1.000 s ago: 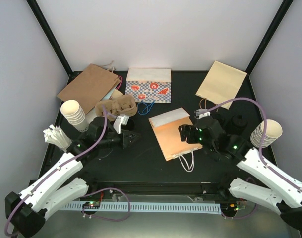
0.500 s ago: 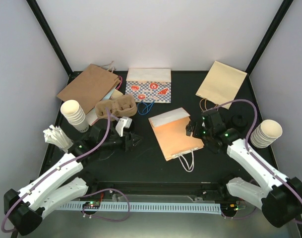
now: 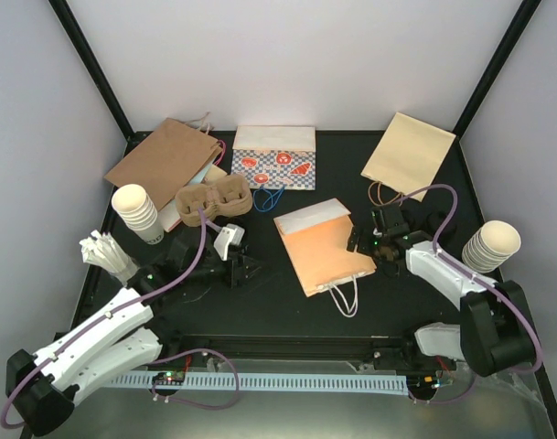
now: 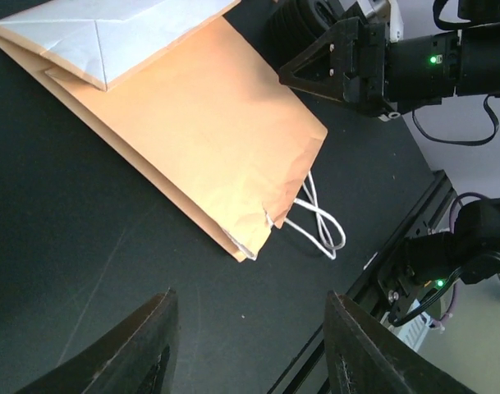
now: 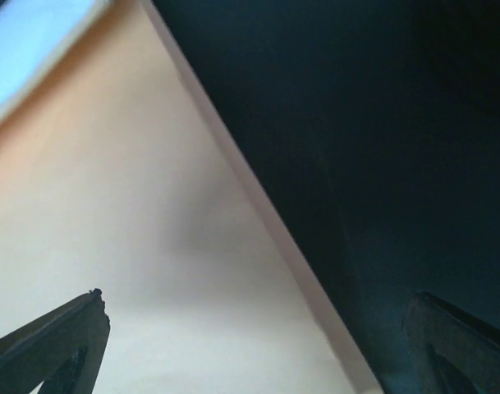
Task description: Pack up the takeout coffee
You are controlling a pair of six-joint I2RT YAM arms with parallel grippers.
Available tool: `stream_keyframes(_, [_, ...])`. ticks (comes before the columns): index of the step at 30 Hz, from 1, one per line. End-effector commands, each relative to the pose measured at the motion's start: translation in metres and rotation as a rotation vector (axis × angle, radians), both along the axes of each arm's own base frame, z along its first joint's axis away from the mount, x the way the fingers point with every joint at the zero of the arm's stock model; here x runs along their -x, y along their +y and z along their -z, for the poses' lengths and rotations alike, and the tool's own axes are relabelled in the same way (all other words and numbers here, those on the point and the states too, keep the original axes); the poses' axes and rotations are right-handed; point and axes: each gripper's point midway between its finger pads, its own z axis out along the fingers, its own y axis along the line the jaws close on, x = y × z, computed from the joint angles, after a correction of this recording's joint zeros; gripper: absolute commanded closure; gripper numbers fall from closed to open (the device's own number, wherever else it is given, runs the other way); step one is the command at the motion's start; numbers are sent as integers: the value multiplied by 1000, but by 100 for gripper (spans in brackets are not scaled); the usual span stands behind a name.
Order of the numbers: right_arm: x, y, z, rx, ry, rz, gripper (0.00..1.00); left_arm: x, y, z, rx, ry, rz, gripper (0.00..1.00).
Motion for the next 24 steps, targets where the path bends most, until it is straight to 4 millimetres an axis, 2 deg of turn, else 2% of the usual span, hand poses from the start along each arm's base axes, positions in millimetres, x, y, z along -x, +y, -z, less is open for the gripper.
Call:
stream_keyframes(1, [2, 19, 15, -81, 28, -90, 0, 1, 2, 4, -1, 3, -14, 49])
stream_keyframes(4, [13, 28, 29, -123, 73, -135, 0, 1, 2, 6, -5, 6, -20, 49])
stream_keyframes(8, [31, 42, 34, -214, 118, -197, 0, -2, 4, 7, -6, 8, -42, 49])
stream_keyframes(15, [70, 74, 20, -337, 139, -294, 2, -2, -3, 14, -4, 31, -26, 48])
stream_keyframes(24, [138, 132, -3, -385, 157, -462, 4, 0, -8, 18, -5, 46, -14, 47])
